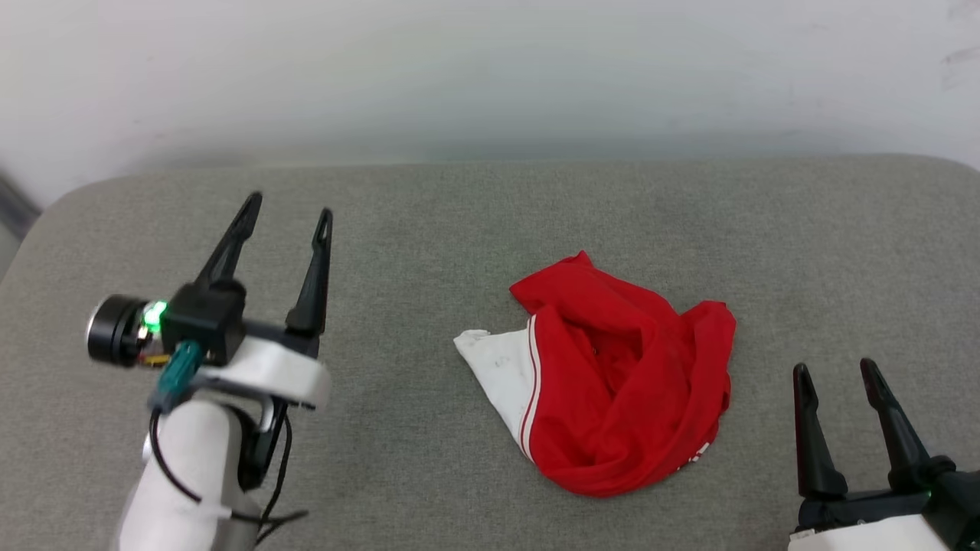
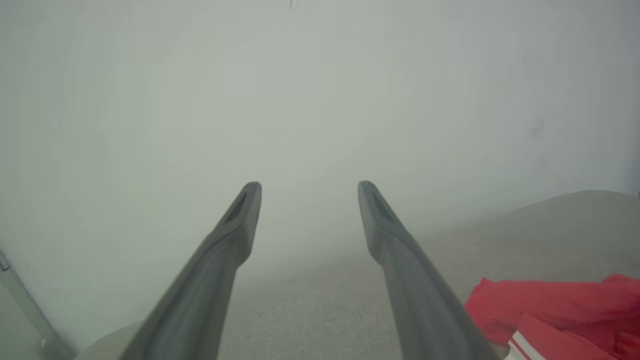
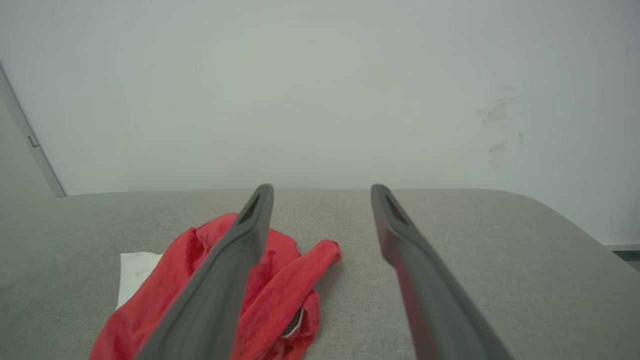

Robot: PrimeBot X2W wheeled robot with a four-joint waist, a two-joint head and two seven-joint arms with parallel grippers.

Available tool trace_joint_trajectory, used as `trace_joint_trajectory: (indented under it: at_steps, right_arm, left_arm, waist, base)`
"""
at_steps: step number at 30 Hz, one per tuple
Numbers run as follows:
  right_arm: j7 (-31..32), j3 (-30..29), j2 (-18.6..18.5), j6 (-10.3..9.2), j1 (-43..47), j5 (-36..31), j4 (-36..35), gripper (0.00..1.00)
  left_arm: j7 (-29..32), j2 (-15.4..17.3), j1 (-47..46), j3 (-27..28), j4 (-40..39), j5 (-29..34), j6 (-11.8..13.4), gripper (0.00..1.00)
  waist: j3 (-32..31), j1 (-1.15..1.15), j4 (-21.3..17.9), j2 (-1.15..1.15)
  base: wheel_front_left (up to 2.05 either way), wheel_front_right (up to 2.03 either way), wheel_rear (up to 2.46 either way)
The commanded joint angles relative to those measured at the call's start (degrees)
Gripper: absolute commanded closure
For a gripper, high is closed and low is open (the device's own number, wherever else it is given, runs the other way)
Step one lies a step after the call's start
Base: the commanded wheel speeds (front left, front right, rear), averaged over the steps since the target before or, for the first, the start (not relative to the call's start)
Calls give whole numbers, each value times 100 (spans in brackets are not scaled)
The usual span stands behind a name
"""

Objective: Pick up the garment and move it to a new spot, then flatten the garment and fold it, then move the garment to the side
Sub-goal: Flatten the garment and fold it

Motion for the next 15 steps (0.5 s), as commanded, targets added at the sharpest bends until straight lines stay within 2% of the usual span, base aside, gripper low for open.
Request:
trace_joint_trajectory:
  at_steps: [1,7,15]
  right_arm:
    - [-9,10,17,-2,-55,-29,-35,0]
    - [-9,9,17,-2,-179,-2,-84,0]
    - [-9,-16,16,-2,-387,-20,-120,0]
  left_arm:
    - [10,43,-127,-66,78,-39,-16,0]
    - [694,372,-1171,-710,493,-412,-44,0]
    - [2417,1005,-2389,-1906,596,-1344,-45,0]
  waist:
    - [58,0,-34,0]
    - [296,0,-141,0]
    - [635,0,-242,0]
  base:
    - [0,0,0]
    - [0,0,0]
    - [0,0,0]
